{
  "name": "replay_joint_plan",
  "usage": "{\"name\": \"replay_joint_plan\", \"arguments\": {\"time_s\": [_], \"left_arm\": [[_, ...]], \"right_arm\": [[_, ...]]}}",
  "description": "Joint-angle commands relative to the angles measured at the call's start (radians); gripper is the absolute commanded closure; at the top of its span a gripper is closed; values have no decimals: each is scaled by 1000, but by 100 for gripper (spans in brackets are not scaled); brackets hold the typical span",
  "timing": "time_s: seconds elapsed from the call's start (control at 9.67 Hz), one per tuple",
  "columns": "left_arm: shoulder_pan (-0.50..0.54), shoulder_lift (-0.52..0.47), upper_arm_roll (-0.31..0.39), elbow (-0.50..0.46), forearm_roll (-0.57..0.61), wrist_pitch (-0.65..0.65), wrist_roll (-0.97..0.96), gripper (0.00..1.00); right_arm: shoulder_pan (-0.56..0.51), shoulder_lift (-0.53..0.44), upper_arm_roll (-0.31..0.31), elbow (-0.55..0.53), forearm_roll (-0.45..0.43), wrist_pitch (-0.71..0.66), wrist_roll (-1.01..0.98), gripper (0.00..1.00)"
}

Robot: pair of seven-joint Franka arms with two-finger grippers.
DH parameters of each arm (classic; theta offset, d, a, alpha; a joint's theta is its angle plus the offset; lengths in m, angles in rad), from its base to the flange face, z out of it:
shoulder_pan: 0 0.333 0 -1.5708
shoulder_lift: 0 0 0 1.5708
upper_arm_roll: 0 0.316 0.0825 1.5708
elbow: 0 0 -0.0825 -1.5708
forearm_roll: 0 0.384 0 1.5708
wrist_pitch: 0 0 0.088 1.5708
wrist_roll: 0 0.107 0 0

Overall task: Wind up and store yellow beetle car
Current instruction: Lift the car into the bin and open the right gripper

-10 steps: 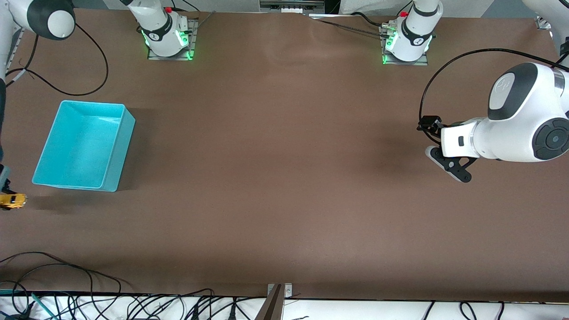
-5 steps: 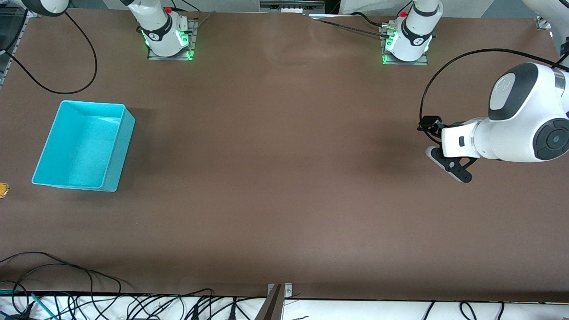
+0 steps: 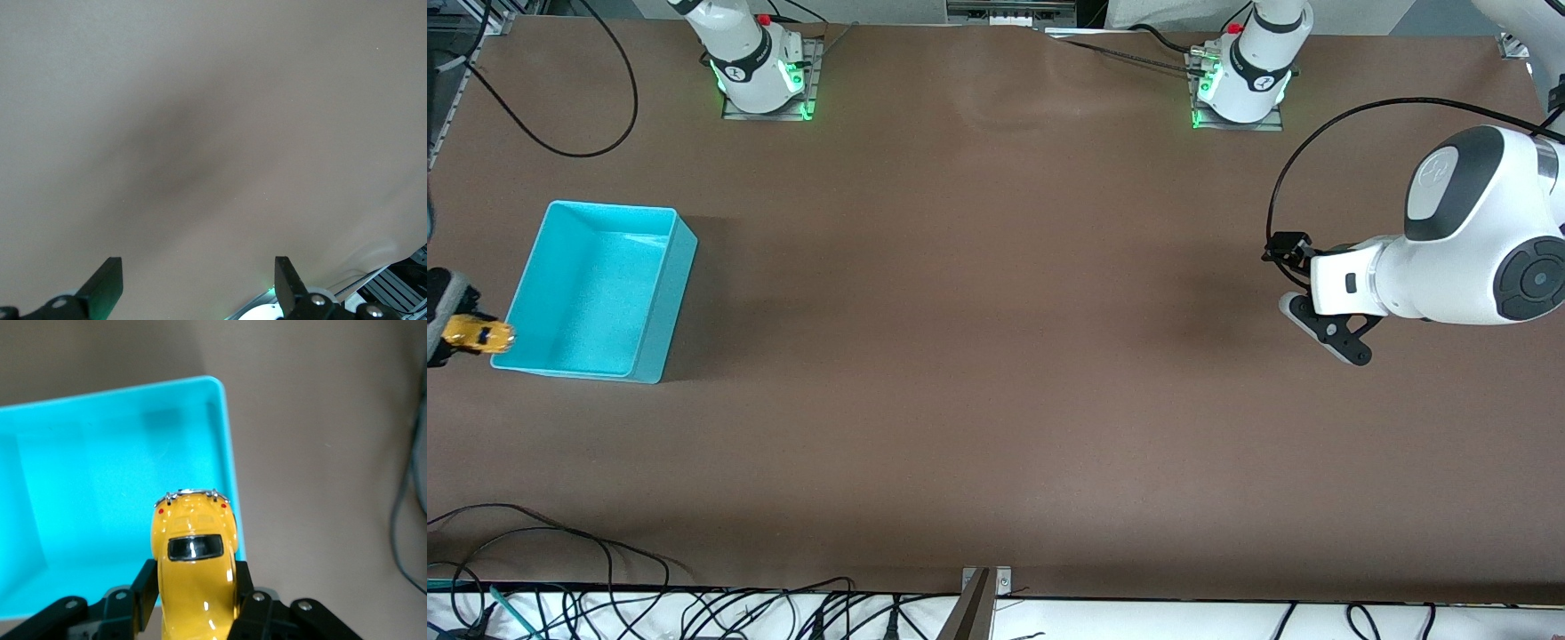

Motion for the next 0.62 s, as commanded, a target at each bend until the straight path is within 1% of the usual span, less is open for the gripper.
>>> {"name": "replay_joint_plan", "arguments": {"time_s": [0.0, 0.1, 0.31, 0.41, 0.52], "left_arm": [[9, -15, 5, 0, -4, -1, 2, 0], [8, -15, 5, 5, -2, -1, -12, 0], [12, -20, 3, 11, -4, -2, -13, 0], [9, -32, -1, 20, -5, -4, -16, 0], [-7, -70, 14, -1, -5, 7, -24, 0]], "right_arm": [[44, -165, 5, -343, -22, 211, 28, 100], [61, -165, 11, -389, -22, 258, 38, 100], [77, -162, 18, -541, -22, 464, 40, 100], [77, -153, 17, -562, -25, 491, 38, 100], [75, -148, 11, -565, -59, 494, 34, 100]]}}
